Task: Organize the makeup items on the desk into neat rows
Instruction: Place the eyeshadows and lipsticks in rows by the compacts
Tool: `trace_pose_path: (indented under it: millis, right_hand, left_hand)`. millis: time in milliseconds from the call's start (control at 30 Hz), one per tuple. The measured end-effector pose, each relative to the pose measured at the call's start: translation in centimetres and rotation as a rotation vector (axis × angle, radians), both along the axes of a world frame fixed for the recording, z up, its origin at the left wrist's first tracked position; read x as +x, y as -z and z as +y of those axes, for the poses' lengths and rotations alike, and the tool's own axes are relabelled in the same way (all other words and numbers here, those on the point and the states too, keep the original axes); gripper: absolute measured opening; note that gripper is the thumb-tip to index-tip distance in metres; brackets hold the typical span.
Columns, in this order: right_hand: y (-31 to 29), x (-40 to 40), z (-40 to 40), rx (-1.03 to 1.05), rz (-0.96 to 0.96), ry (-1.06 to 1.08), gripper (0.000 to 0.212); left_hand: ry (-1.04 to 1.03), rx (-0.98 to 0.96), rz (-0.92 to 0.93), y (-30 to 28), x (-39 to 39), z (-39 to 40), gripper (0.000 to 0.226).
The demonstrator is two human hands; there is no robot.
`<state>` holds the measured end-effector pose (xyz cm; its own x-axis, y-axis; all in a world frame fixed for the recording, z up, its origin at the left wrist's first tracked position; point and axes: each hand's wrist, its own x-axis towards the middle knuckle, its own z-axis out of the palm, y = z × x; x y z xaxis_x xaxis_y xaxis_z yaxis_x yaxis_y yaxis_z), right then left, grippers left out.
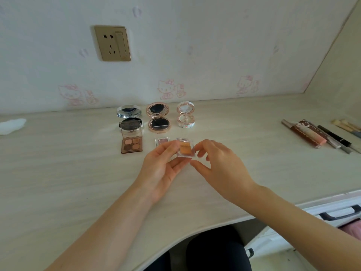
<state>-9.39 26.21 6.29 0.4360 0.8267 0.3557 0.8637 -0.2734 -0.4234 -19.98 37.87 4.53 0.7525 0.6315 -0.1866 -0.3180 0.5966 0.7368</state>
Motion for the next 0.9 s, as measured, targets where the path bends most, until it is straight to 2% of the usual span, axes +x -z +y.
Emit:
trace_pose_path:
  millis: [133,267,467,900]
  right_hand:
    - [-0.6,0.3,0.2,0.05,-0.003,0.013,0.038]
    - [-0.6,0.4,0.7,0.057,-0.076,-0.089,0.055]
    - [-0.7,0.7,1.4,0.111,-0.073,-0.216,0.045]
    - [-2.4,1.9,0.7,0.075,0.146,-0.31,0.041]
  left_hand:
    - [0.016,-0.017,-0.018,0.0,0.1,0.1,0.03]
    - [0.05,0.01,0.002,0.2,0.2,0.1,0.026]
    - [0.087,0.075,0.013,0.1,0.0,0.0,0.018]
    - [0.127,0.077,-0.002,-0.2,-0.1,-0.2,0.021]
